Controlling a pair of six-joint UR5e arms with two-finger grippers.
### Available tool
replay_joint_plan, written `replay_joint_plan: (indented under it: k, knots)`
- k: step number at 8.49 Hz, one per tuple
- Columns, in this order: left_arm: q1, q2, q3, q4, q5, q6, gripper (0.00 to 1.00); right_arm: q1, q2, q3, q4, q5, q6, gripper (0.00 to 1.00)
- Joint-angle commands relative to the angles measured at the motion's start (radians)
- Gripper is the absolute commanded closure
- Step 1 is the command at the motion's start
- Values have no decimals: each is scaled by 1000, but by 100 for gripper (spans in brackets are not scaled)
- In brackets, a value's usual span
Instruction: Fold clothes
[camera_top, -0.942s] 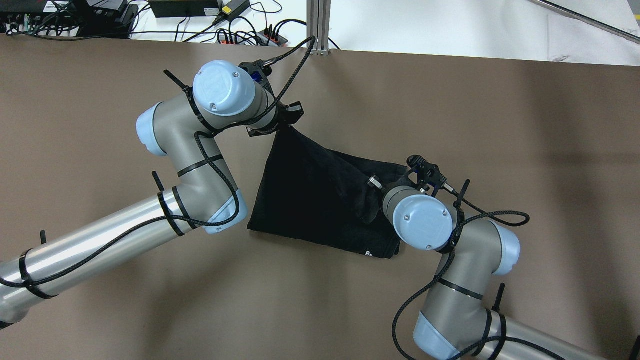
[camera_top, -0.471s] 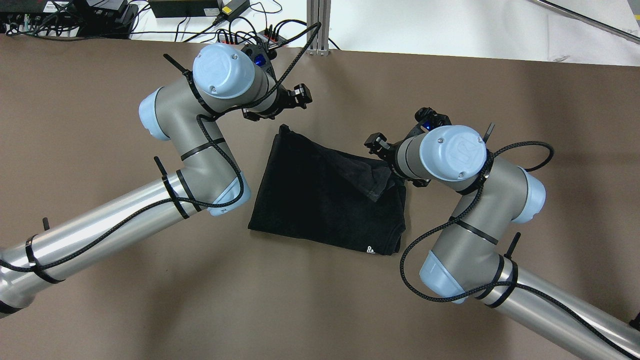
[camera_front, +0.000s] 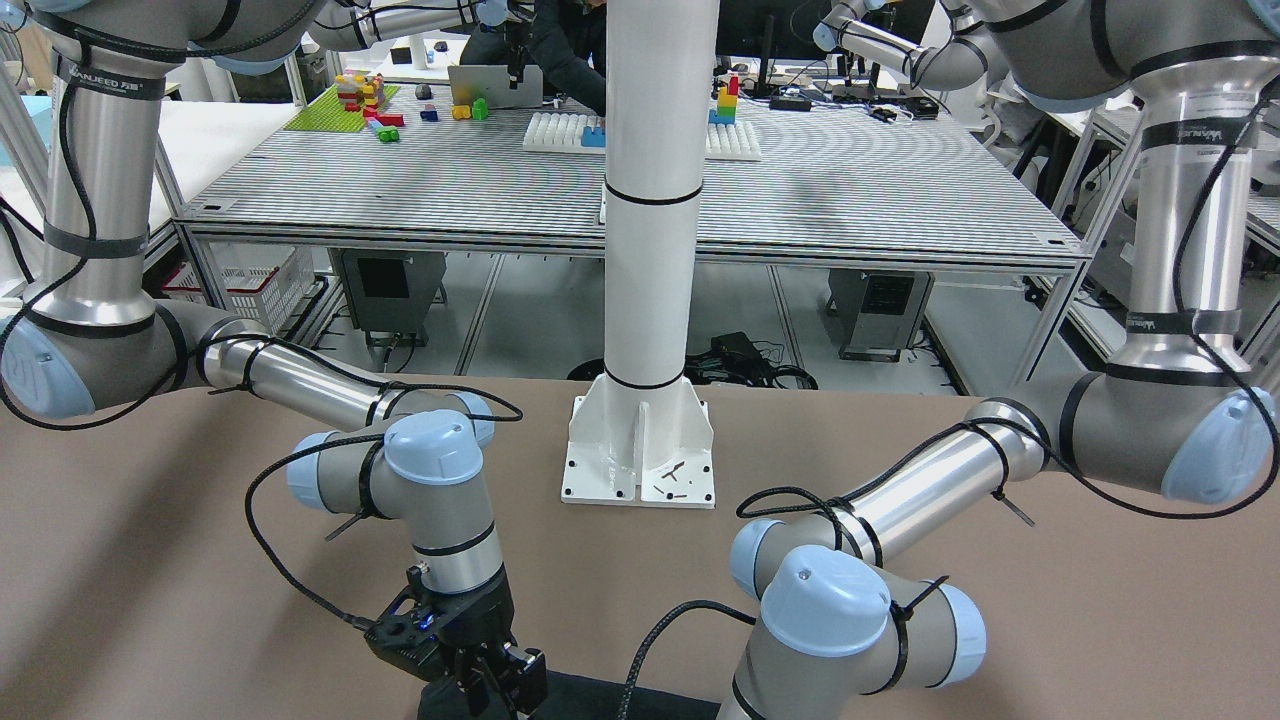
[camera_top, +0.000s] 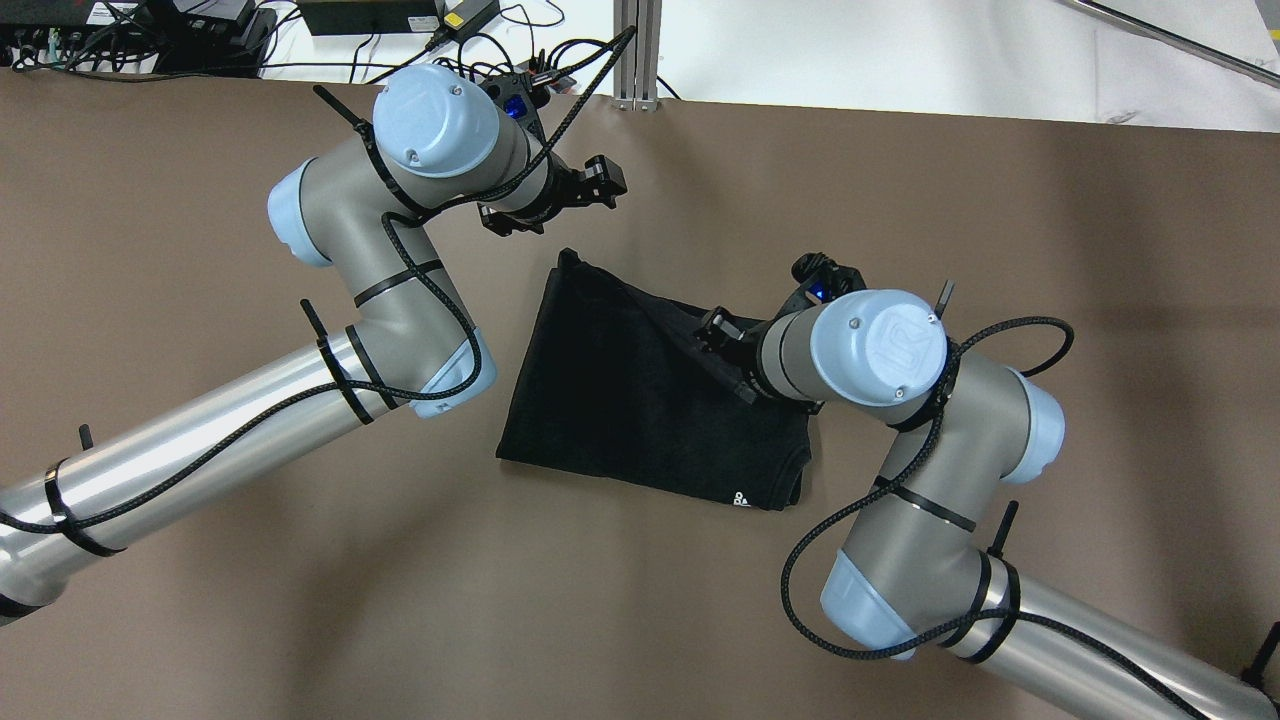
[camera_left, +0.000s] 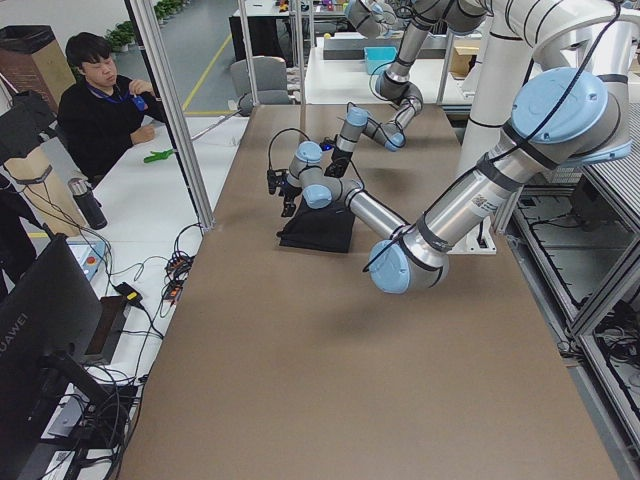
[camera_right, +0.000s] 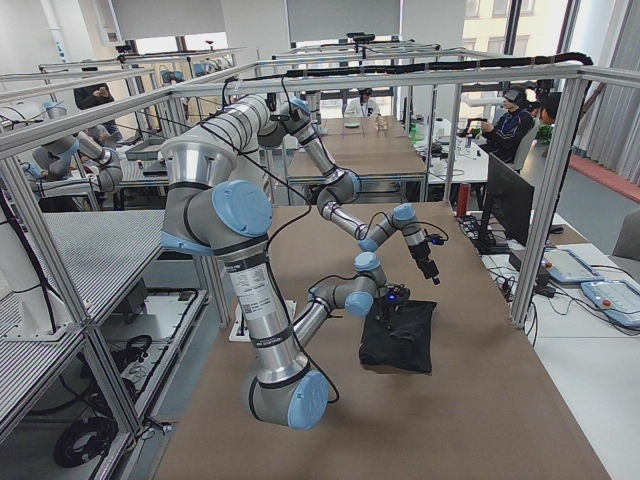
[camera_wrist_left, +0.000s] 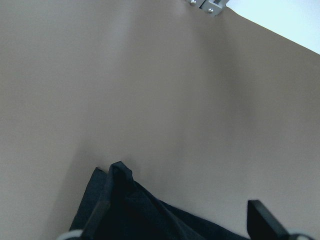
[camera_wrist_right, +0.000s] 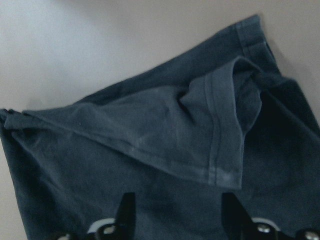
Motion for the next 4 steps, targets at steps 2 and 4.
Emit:
replay_joint_plan:
  k: [2, 4]
  knots:
    - [-1, 7, -2, -9, -3, 0, 5, -127, -2, -48, -7, -122, 22, 100]
    - [-1, 16, -2, -22, -5, 0, 5, -123, 8, -108, -3, -143, 13, 100]
